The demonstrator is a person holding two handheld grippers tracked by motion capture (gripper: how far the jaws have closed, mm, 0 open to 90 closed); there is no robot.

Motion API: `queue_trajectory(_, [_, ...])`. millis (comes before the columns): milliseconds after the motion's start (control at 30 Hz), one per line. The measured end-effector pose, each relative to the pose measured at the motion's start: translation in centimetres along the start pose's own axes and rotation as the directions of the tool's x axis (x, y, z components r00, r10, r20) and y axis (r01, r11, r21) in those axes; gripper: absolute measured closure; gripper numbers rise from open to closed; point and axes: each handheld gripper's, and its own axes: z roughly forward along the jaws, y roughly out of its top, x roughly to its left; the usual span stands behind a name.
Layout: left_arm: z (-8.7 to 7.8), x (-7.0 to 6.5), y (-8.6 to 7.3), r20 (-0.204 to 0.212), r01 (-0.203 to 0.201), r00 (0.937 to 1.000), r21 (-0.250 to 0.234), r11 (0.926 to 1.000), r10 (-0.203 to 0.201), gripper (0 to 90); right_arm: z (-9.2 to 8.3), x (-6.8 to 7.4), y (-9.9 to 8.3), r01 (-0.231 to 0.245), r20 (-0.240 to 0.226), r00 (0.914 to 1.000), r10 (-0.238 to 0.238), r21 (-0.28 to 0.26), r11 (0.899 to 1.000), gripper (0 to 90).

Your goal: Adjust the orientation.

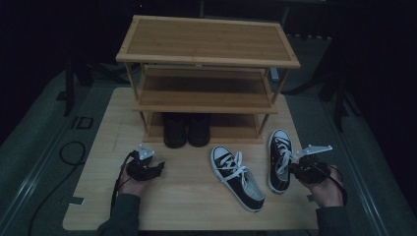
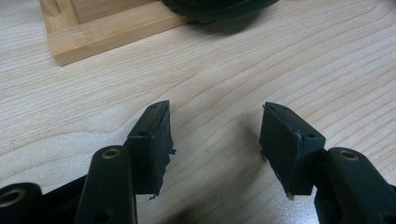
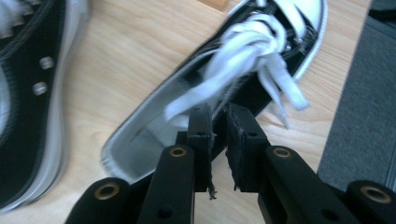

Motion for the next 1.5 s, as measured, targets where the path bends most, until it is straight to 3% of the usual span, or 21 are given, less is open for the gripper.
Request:
queue_trajectory(133, [0.0, 0.0, 0.0, 0.0, 0.0, 1.0, 0.0, 1.0, 0.0, 43.8, 0.8, -0.7, 0.1, -0.043, 0.019, 0.9989, 0.043, 0.0, 0.999, 76.5])
queue_trajectory(367, [0.0, 0.0, 0.0, 0.0, 0.0, 1.0, 0.0, 1.0, 0.0, 43.8, 1.5, -0.5, 0.9, -0.065, -0.007, 0.9979, 0.065, -0.009, 0.998, 67.9])
queue_trajectory(567, [0.0, 0.0, 0.0, 0.001, -0.001, 1.0, 0.0, 1.0, 0.001, 43.8, 3.2, -0.5, 1.5, -0.1, 0.052, 0.9938, 0.098, 0.038, 0.994, 67.0])
queue_trajectory(767, [0.0, 0.0, 0.0, 0.001, -0.001, 1.0, 0.0, 1.0, 0.001, 43.8, 4.6, -0.9, 1.9, -0.16, 0.088, 0.9837, 0.157, 0.037, 0.986, 67.4])
queue_trajectory(933, [0.0, 0.0, 0.0, 0.0, -0.001, 1.0, 0.0, 1.0, 0.001, 43.8, 5.4, -0.9, 2.2, -0.164, 0.105, 0.9817, 0.159, 0.041, 0.986, 71.3])
queue_trajectory(1067, [0.0, 0.0, 0.0, 0.001, -0.001, 1.0, 0.0, 1.0, 0.001, 43.8, 5.7, -0.9, 2.1, -0.17, 0.118, 0.9793, 0.164, 0.04, 0.985, 83.5])
queue_trajectory(1200, [0.0, 0.0, 0.0, 0.001, -0.002, 1.0, 0.0, 1.0, 0.002, 43.8, 5.1, -0.8, 1.8, -0.169, 0.151, 0.9752, 0.162, 0.028, 0.985, 85.3])
queue_trajectory(1500, [0.0, 0.0, 0.0, 0.0, 0.0, 1.0, -0.001, 1.0, 0.0, 43.8, 3.9, -0.3, 1.1, -0.122, 0.161, 0.9797, 0.119, 0.004, 0.993, 85.8])
